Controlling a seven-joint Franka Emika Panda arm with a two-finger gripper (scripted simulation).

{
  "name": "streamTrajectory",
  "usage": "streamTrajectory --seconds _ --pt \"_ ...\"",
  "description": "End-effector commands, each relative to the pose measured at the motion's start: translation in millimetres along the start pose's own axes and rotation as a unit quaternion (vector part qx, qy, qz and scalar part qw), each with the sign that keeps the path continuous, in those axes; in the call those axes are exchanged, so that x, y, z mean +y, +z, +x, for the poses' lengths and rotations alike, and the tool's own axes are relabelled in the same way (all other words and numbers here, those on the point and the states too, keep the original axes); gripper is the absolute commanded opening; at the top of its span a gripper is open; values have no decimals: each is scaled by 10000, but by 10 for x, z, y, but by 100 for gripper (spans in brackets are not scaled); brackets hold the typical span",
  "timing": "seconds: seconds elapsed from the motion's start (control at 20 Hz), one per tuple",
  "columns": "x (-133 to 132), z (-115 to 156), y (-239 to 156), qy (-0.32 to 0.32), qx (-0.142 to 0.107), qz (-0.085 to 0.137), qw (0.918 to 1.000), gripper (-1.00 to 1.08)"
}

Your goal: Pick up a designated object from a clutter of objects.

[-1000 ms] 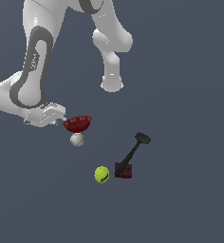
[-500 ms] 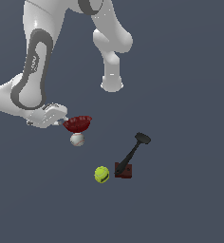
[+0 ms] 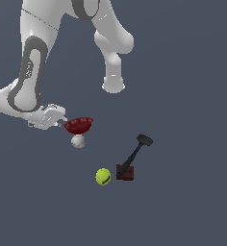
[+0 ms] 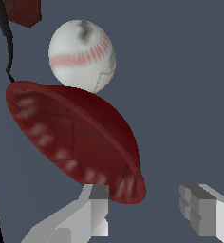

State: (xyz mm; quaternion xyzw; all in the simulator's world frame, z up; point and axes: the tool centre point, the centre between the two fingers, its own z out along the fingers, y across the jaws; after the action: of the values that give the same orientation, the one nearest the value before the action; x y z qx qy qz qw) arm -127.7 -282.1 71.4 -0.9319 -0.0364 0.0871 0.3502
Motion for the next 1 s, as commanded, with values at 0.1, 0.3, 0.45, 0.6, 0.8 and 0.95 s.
streamTrajectory --seconds 0.1,0.3,0.45,0.6,0.8,0.95 --pt "18 -14 6 -8 11 25 10000 28" --pt "18 -14 63 -10 12 27 10000 28" --pt "18 -18 179 -12 13 30 10000 28" --pt "17 -24 276 -14 13 32 10000 28" --pt "17 -27 307 -14 13 32 10000 -100" --pt "17 -27 307 -14 13 32 10000 -100"
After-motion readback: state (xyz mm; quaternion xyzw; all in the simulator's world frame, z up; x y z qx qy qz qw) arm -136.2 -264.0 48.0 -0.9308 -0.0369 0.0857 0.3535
